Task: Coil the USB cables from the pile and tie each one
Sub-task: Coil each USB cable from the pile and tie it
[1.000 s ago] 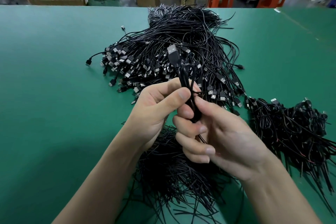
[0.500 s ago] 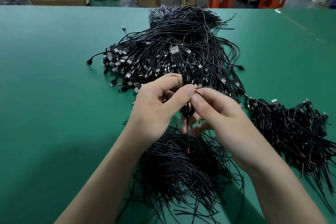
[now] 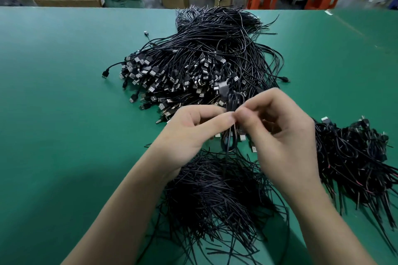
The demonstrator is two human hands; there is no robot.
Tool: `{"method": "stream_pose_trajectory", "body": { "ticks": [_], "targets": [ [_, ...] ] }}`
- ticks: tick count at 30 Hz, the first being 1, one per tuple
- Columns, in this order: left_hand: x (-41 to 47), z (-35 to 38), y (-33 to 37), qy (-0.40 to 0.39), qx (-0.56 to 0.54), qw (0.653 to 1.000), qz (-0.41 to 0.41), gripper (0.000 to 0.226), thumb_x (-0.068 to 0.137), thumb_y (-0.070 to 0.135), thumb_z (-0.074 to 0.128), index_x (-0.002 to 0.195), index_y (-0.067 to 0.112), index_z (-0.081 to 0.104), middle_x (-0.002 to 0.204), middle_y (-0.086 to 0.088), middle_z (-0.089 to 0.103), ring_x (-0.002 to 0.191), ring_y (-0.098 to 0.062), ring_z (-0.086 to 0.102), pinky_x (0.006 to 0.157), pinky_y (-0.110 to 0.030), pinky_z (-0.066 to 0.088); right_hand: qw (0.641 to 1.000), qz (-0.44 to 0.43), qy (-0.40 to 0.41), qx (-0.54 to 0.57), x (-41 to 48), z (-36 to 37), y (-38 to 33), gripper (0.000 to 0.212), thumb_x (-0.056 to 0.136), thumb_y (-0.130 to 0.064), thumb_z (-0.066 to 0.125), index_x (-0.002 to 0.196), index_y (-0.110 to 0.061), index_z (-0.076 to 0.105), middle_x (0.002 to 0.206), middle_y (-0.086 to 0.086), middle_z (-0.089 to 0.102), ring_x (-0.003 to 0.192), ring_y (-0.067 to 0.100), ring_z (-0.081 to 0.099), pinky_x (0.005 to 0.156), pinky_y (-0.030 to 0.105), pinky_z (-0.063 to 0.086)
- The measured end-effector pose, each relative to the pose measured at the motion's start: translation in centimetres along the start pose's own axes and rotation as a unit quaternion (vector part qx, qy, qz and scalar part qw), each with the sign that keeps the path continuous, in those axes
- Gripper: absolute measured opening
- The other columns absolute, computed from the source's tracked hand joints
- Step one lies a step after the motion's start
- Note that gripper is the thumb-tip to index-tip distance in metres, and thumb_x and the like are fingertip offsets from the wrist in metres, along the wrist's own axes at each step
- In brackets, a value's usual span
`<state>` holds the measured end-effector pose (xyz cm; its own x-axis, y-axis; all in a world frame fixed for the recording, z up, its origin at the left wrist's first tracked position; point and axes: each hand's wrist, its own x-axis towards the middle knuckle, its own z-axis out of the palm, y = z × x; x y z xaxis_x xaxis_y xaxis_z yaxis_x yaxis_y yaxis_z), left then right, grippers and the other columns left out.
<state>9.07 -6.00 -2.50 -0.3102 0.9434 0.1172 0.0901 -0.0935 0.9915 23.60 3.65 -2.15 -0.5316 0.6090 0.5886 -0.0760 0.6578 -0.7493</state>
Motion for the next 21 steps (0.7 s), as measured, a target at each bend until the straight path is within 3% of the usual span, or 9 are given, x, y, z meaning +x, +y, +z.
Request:
{"method": "stream_pose_trajectory", "body": {
  "ticks": [2, 4, 6, 8, 11, 14, 16, 18, 21],
  "targets": [
    [0.1, 0.6, 0.1, 0.052, 0.071, 0.993, 0.078, 0.02, 0.098, 0.026, 0.069, 0.079, 0.03, 0.073, 0.082, 0.017, 0.061, 0.073, -0.003, 0.053, 0.072, -0.026, 0.042, 0.988, 0.097, 0.037, 0.119, 0.0, 0.4, -0.5, 0.018, 0.097, -0.016, 0.067, 0.082, -0.025, 0.062, 0.067, -0.008, 0.059, 0.058, 0.007, 0.053, 0.054, 0.021, 0.042],
    [0.3, 1.0, -0.1, 0.144, 0.202, 0.951, 0.183, 0.007, 0.094, 0.028, 0.076, 0.087, 0.028, 0.075, 0.092, 0.017, 0.062, 0.086, -0.004, 0.06, 0.077, -0.022, 0.044, 0.944, 0.198, 0.052, 0.259, -0.1, 0.7, -0.9, 0.016, 0.095, -0.017, 0.068, 0.08, -0.02, 0.062, 0.061, -0.006, 0.055, 0.053, 0.007, 0.047, 0.05, 0.019, 0.039],
    [0.2, 1.3, -0.4, 0.211, 0.314, 0.885, 0.27, 0.012, 0.092, 0.026, 0.079, 0.096, 0.015, 0.081, 0.094, 0.005, 0.061, 0.09, -0.017, 0.06, 0.078, -0.028, 0.047, 0.889, 0.278, 0.059, 0.358, 0.0, 0.9, -1.0, 0.012, 0.091, -0.018, 0.066, 0.079, -0.018, 0.063, 0.058, -0.005, 0.052, 0.048, 0.005, 0.042, 0.048, 0.017, 0.036],
    [0.1, 1.4, -0.8, 0.214, 0.341, 0.86, 0.314, 0.015, 0.095, 0.02, 0.077, 0.105, 0.009, 0.081, 0.085, -0.001, 0.063, 0.078, -0.021, 0.059, 0.067, -0.035, 0.048, 0.85, 0.33, 0.067, 0.405, 0.0, 1.1, -0.9, 0.016, 0.094, -0.009, 0.061, 0.08, -0.016, 0.062, 0.056, -0.005, 0.05, 0.045, 0.003, 0.038, 0.044, 0.015, 0.034],
    [-0.3, 1.8, -1.0, 0.174, 0.257, 0.911, 0.27, 0.02, 0.099, 0.014, 0.07, 0.117, 0.013, 0.079, 0.084, 0.008, 0.073, 0.073, -0.008, 0.068, 0.066, -0.021, 0.051, 0.833, 0.357, 0.082, 0.414, 0.1, 1.2, -0.9, 0.02, 0.099, -0.002, 0.054, 0.083, -0.013, 0.059, 0.055, -0.004, 0.049, 0.043, 0.002, 0.036, 0.041, 0.014, 0.031],
    [-0.3, 2.0, -0.6, 0.143, 0.156, 0.958, 0.192, 0.022, 0.105, 0.02, 0.058, 0.112, 0.025, 0.078, 0.078, 0.02, 0.073, 0.07, 0.003, 0.066, 0.066, -0.007, 0.047, 0.86, 0.341, 0.085, 0.369, 0.0, 1.0, -0.9, 0.019, 0.097, -0.013, 0.062, 0.079, -0.018, 0.064, 0.057, -0.006, 0.051, 0.044, 0.002, 0.039, 0.043, 0.014, 0.034],
    [-0.1, 1.8, -0.2, 0.126, 0.077, 0.977, 0.154, 0.021, 0.105, 0.022, 0.059, 0.108, 0.022, 0.08, 0.079, 0.016, 0.075, 0.069, 0.002, 0.066, 0.064, -0.01, 0.049, 0.879, 0.324, 0.079, 0.341, -0.1, 1.0, -1.0, 0.017, 0.095, -0.017, 0.066, 0.078, -0.02, 0.066, 0.059, -0.007, 0.052, 0.047, 0.003, 0.041, 0.048, 0.016, 0.037],
    [0.0, 1.5, -0.1, 0.105, 0.029, 0.985, 0.132, 0.01, 0.096, 0.012, 0.072, 0.102, 0.013, 0.08, 0.08, 0.009, 0.077, 0.069, -0.002, 0.07, 0.062, -0.012, 0.052, 0.894, 0.309, 0.079, 0.315, -0.2, 1.2, -1.1, 0.016, 0.095, -0.017, 0.067, 0.08, -0.018, 0.065, 0.057, -0.009, 0.052, 0.05, 0.004, 0.041, 0.051, 0.018, 0.037],
    [0.0, 1.5, 0.0, 0.12, 0.053, 0.985, 0.116, 0.035, 0.085, 0.008, 0.084, 0.113, 0.025, 0.068, 0.083, 0.009, 0.075, 0.072, -0.001, 0.066, 0.062, -0.016, 0.049, 0.912, 0.291, 0.08, 0.279, -0.2, 1.2, -1.1, 0.019, 0.097, -0.016, 0.067, 0.079, -0.018, 0.062, 0.055, -0.011, 0.049, 0.05, 0.004, 0.038, 0.048, 0.017, 0.034]
  ]
}}
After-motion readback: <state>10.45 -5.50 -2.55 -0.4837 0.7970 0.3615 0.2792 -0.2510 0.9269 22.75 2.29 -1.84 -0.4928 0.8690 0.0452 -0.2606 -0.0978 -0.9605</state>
